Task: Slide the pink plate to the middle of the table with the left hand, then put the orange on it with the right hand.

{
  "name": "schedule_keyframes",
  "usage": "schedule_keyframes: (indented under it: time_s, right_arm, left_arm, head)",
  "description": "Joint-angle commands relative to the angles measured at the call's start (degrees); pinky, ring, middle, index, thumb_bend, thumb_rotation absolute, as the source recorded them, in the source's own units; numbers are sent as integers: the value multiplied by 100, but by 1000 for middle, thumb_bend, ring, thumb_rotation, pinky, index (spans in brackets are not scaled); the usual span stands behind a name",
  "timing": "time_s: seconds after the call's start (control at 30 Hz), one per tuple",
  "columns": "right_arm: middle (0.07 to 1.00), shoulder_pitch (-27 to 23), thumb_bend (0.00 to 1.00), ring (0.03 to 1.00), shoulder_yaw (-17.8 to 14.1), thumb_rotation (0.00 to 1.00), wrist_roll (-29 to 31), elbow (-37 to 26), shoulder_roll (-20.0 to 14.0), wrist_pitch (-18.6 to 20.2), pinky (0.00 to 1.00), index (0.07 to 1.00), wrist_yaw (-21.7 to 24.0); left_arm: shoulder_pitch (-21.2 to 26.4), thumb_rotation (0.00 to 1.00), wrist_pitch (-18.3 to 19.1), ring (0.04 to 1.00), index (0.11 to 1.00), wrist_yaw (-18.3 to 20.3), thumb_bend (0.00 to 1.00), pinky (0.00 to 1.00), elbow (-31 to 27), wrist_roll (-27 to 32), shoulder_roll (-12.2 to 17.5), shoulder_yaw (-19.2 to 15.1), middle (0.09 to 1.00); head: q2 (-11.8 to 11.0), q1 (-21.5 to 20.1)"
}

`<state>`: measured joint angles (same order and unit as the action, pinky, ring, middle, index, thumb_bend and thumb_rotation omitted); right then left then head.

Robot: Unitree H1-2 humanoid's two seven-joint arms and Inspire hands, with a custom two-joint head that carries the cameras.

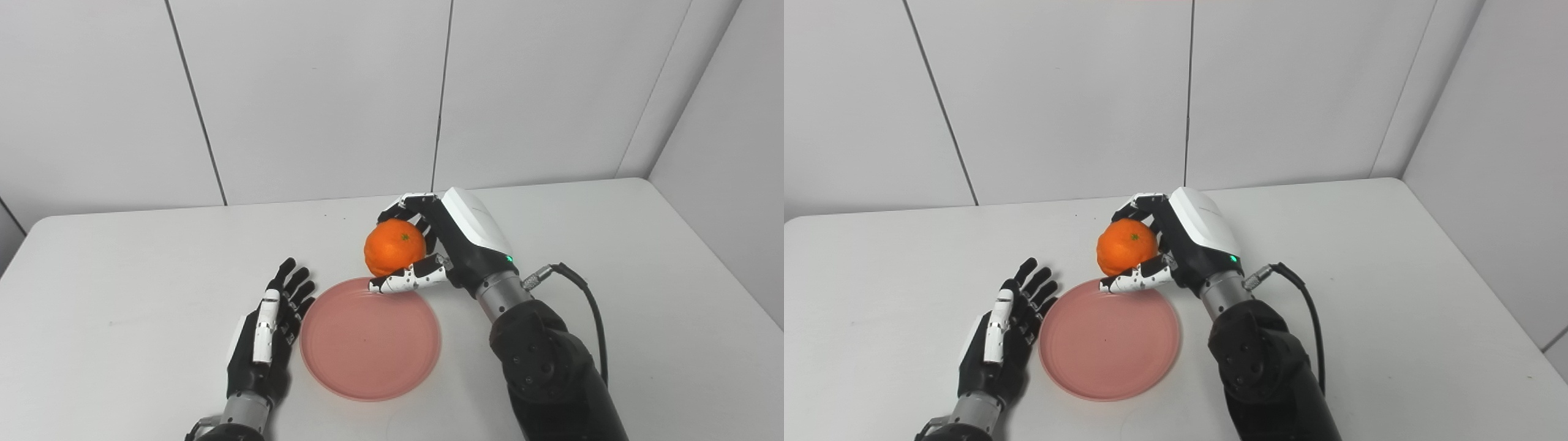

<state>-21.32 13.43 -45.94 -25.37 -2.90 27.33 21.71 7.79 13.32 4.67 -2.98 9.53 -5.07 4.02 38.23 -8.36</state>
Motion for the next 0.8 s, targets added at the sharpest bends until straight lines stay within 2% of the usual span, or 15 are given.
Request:
schedule_keyframes:
  time_s: [0.0,0.23,0.57,0.77]
  right_arm:
    - [464,-100,519,390,14,131,74,3,48,-122,315,484,-161]
    - [451,32,518,382,146,131,267,400,-22,-275,305,484,-319]
    - [443,91,518,364,323,130,454,892,-101,-352,283,485,-512]
    - [446,100,517,375,419,129,537,1205,-114,-366,303,485,-631]
  left_arm:
    - [-20,1000,199,917,923,-81,404,915,-22,-81,-102,50,924]
    - [12,1000,176,920,922,-176,396,923,-19,-113,-204,91,927]
    - [5,1000,167,914,910,-278,394,908,-35,-216,-283,118,920]
    - [21,1000,153,916,907,-304,388,913,-28,-209,-330,88,921]
  head:
    - [32,113]
    - [127,490]
    - [153,592]
    - [164,678]
